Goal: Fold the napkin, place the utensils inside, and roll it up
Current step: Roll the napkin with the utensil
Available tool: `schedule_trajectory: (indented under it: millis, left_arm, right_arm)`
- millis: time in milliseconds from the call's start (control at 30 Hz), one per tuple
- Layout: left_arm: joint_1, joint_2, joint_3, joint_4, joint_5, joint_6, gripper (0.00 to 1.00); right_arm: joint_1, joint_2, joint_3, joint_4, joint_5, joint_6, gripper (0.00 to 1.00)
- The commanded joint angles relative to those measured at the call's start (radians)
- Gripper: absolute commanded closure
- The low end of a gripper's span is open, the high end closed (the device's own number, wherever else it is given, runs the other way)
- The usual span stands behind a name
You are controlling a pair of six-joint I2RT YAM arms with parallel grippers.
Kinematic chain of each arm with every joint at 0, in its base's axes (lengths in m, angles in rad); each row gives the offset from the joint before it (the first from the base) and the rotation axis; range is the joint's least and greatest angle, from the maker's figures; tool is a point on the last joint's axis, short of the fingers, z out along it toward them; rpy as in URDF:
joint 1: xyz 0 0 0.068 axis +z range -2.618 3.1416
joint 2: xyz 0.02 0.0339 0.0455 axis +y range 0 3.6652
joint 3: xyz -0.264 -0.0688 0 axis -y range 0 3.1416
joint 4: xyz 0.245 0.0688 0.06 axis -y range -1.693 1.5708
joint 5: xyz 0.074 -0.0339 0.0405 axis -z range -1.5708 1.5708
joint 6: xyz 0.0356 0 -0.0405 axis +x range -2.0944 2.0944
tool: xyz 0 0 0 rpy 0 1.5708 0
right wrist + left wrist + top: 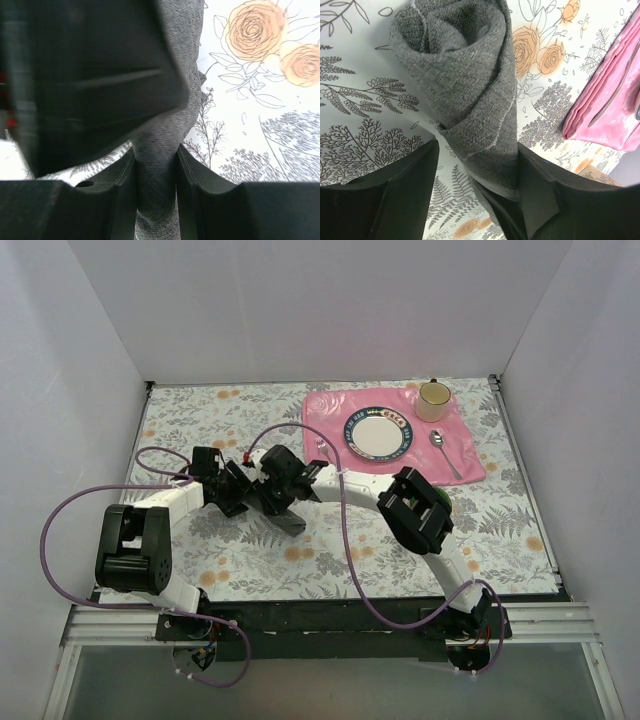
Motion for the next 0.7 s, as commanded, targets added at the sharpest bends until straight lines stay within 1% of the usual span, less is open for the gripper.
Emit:
schedule_trajectory:
  millis: [0, 67, 233, 300, 400, 500, 533, 567, 633, 667]
  left_arm:
    - [0.007, -0.019, -0.008, -0.082, -0.059, 0.049, 0.39]
    - [0.006, -0.012, -0.017, -0.073, -0.048, 0.046, 0.39]
    - [0.0, 0.013, -0.013, -0.051, -0.037, 0.03, 0.39]
    - [-0.005, 0.033, -0.005, -0.048, -0.04, 0.03, 0.4]
    - [-0.011, 0.051, 0.003, -0.034, -0.037, 0.024, 0.41]
    - [-0.014, 0.066, 0.004, -0.033, -0.054, 0.027, 0.44]
    - [-0.014, 0.067, 0.0, -0.031, -0.057, 0.033, 0.45]
    - [-0.014, 0.064, -0.003, -0.031, -0.063, 0.035, 0.48]
    - [-0.014, 0.051, -0.02, -0.024, -0.069, 0.039, 0.52]
    - [-0.014, 0.048, -0.026, -0.02, -0.071, 0.041, 0.56]
  right_arm:
    - [-0.073, -0.014, -0.081, 0.132, -0.312, 0.095, 0.69]
    - [-0.089, -0.013, -0.101, 0.167, -0.383, 0.115, 0.69]
    - [-0.118, 0.006, -0.098, 0.206, -0.478, 0.157, 0.7]
    - [-0.136, 0.018, -0.107, 0.256, -0.559, 0.186, 0.7]
    - [-0.147, 0.035, -0.105, 0.263, -0.624, 0.224, 0.7]
    - [-0.165, 0.047, -0.136, 0.374, -0.705, 0.298, 0.71]
    - [-0.173, 0.052, -0.142, 0.429, -0.727, 0.347, 0.7]
    - [-0.182, 0.059, -0.145, 0.447, -0.763, 0.367, 0.7]
    - [-0.188, 0.081, -0.139, 0.465, -0.785, 0.392, 0.7]
    - [-0.188, 0.089, -0.137, 0.461, -0.785, 0.399, 0.69]
